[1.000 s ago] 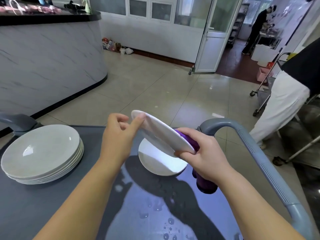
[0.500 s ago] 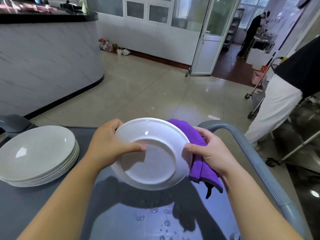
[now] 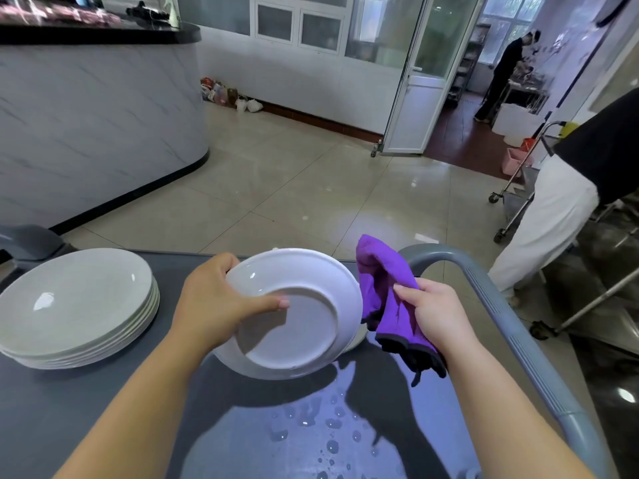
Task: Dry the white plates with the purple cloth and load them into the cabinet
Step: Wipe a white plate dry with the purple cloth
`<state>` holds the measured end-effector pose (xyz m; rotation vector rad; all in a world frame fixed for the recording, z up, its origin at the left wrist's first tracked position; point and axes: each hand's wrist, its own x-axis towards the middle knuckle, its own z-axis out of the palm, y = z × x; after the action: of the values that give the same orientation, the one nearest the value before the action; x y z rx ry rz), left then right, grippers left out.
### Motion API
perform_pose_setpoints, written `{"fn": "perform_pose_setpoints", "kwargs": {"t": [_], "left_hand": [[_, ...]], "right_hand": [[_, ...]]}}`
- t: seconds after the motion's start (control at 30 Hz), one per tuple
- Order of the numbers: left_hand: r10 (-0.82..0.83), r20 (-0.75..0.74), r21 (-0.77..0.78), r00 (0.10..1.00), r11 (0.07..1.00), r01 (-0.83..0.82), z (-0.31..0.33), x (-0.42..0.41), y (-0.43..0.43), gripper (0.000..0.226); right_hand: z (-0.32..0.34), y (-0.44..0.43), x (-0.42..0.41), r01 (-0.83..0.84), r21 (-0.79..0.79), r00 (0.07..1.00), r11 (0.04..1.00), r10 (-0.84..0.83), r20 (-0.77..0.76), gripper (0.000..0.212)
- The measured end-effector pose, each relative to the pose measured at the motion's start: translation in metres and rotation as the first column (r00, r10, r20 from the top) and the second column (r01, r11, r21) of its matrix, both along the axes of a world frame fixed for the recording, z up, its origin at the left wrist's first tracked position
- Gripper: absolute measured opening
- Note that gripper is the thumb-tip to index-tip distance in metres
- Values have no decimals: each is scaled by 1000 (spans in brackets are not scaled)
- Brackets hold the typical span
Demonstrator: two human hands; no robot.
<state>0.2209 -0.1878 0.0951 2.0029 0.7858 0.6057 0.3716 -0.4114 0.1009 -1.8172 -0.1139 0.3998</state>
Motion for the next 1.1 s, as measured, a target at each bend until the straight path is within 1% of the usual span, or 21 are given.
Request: {"fn": "perform_pose_setpoints", "kwargs": {"t": [0.07,0.1,0.17,0.2,0.23,0.3,0.4,0.47,0.57,0.6,0.63,0.67,0.73,0.8,0.83,0.87,0.93,1.0,1.03,1.07,1.1], "left_hand": [[-12,-12,-2,1000,1000,12,0,-1,-1,78],[-18,-20,2,1000,1000,18,0,-1,-2,76],[-26,-32,15,999,1000,27,0,-2,-4,67],[-28,-32,20,999,999,29,1,-1,-5,64],[-29,-34,25,999,999,30,2,-1,-7,62],[-31,-38,29,999,999,32,3,-1,-9,61],[-52,-34,5,998,999,52,5,0,-11,61],[-73,-36,-9,997,997,73,5,0,-12,64],[-96,-43,-18,994,995,96,5,0,-12,70],[-100,-45,-23,994,995,99,5,-1,-13,69],[-101,-45,-28,994,995,100,4,-1,-13,68],[-100,-42,-35,994,995,98,4,-1,-13,68],[-84,-33,-43,996,996,82,2,0,-14,67],[-53,-33,-29,998,998,52,1,2,-15,63],[-38,-31,-25,999,999,37,1,3,-16,63],[-24,-23,-27,999,999,23,0,4,-17,64],[4,-1,-49,1000,999,-4,-2,4,-19,66],[24,20,-83,999,996,-23,-4,3,-20,68],[30,24,-91,999,995,-28,-5,1,-21,68],[31,24,-100,999,995,-28,-5,0,-22,68],[27,24,-110,999,994,-24,-6,0,-23,68]], "right_hand": [[-1,0,3,-71,-176,992,982,89,94,16],[0,0,3,-107,-292,976,951,156,152,17],[5,0,4,-109,-513,919,852,283,275,21],[9,0,3,-81,-585,891,807,322,320,25],[14,1,3,-47,-623,878,781,330,346,27],[22,4,7,15,-653,857,757,327,399,21],[34,10,12,43,-643,836,765,325,442,18],[43,16,15,79,-664,828,743,322,459,21],[55,24,19,109,-785,828,609,382,411,23],[57,26,19,102,-797,834,595,386,395,27],[59,27,19,81,-788,845,611,377,379,33],[61,28,18,53,-757,858,652,358,368,38],[65,28,12,7,-639,873,769,308,379,44],[65,29,3,-39,-518,865,854,289,411,46],[64,31,-4,-78,-472,862,878,297,411,45],[62,34,-11,-138,-443,858,886,331,393,41],[55,42,-26,-294,-423,822,857,452,345,33],[48,45,-32,-408,-302,811,862,494,314,31],[46,44,-31,-425,-226,827,877,477,299,33],[43,43,-28,-404,-203,828,892,451,333,35],[40,41,-25,-352,-258,792,900,433,430,32]]}}
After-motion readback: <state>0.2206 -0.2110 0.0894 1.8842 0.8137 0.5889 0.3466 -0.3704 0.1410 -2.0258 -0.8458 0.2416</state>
